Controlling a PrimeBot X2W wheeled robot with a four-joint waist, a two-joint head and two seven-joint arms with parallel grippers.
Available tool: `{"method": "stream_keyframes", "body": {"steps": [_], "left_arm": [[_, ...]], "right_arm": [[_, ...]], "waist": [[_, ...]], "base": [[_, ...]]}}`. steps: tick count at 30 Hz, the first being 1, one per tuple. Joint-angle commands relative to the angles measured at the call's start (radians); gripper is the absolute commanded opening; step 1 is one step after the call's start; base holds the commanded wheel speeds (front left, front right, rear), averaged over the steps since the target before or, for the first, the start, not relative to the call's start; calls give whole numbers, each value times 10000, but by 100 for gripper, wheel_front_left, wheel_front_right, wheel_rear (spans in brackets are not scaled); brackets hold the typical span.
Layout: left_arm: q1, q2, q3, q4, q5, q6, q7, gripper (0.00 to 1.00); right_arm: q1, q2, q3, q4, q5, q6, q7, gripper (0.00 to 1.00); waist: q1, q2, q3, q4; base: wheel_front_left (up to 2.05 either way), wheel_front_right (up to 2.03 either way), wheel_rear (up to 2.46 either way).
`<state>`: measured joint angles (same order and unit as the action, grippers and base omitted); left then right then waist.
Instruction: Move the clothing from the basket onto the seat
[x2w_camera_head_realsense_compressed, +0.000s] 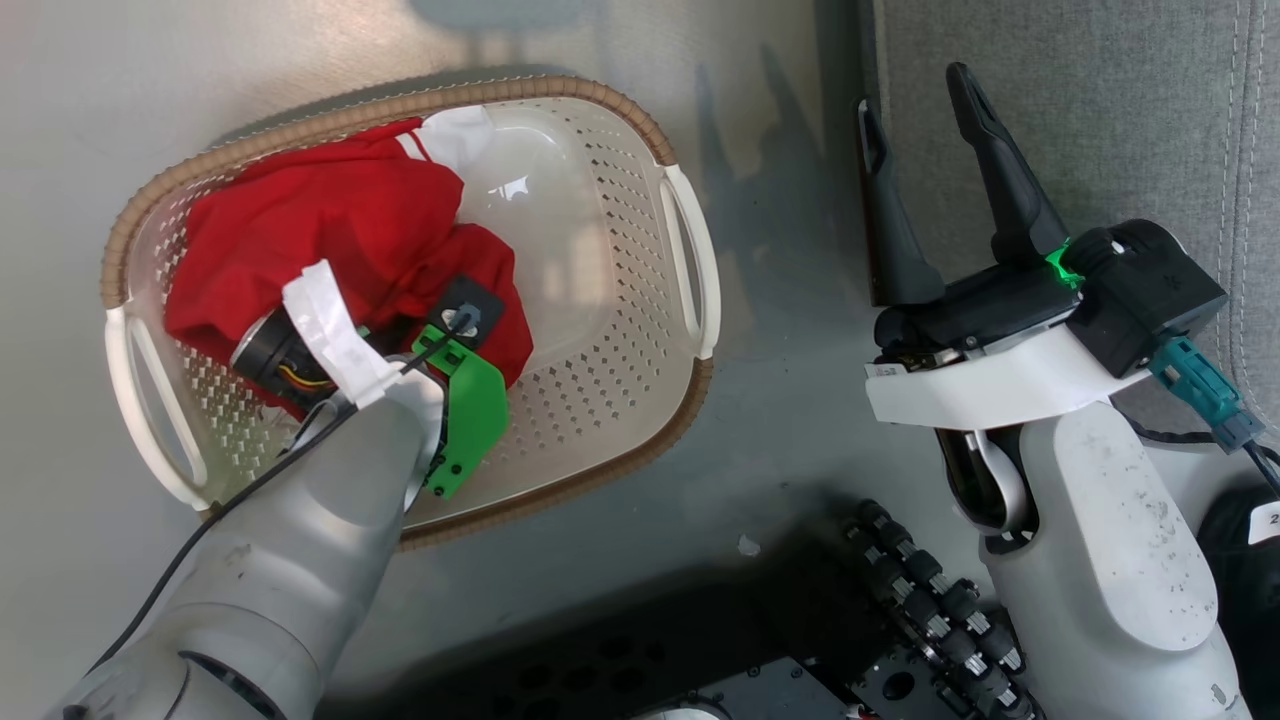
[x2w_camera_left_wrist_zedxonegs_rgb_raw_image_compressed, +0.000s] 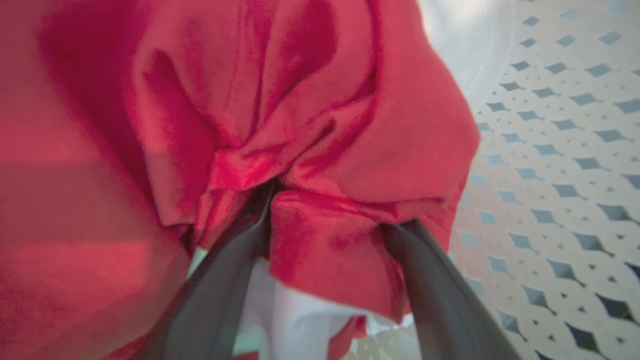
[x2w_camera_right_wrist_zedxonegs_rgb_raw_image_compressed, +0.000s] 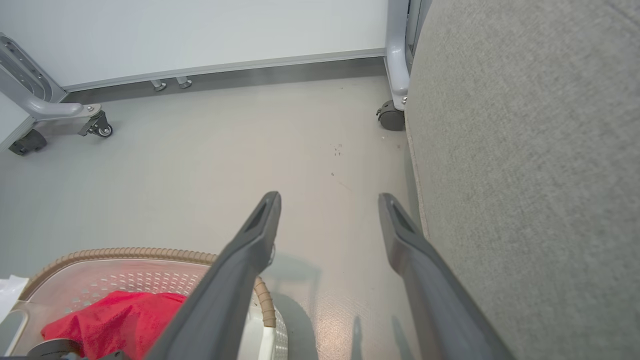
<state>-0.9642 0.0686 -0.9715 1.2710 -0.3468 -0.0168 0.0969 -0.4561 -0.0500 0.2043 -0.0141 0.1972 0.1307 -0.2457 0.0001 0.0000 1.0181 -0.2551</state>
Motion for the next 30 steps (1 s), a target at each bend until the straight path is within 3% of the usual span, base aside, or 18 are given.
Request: {"method": "stream_keyframes", "body": {"steps": [1, 2, 5, 13, 21, 30], "left_arm": [[-177, 127, 118, 86, -114, 22, 106, 100], [-178, 157, 137, 104, -132, 25, 163, 98], [-192, 249, 168, 132, -235, 52, 246, 0], [30, 331, 231, 148, -464, 153, -233, 0], [561, 226, 557, 109, -979, -340, -1618, 0], [1082, 11, 797, -50, -1443, -597, -2855, 0]], "right_arm": [[-152, -12, 12, 22, 75, 1, -66, 100], [-166, -14, 26, 28, 107, 1, -80, 100], [-193, -12, 37, 33, 162, 1, -118, 100], [-196, -14, -14, 174, 101, 1, -159, 100], [85, -17, -22, 495, -19, 1, -186, 100], [574, -18, -216, 847, -60, 1, -119, 100]], "waist": [[-1, 0, 76, -93], [-1, 0, 94, -128], [-1, 0, 128, -204], [-1, 0, -131, -233], [-1, 0, -1249, 4], [-1, 0, -2758, 388]], "base": [[0, 0, 0], [0, 0, 0], [0, 0, 0], [0, 0, 0], [0, 0, 0], [0, 0, 0]]}}
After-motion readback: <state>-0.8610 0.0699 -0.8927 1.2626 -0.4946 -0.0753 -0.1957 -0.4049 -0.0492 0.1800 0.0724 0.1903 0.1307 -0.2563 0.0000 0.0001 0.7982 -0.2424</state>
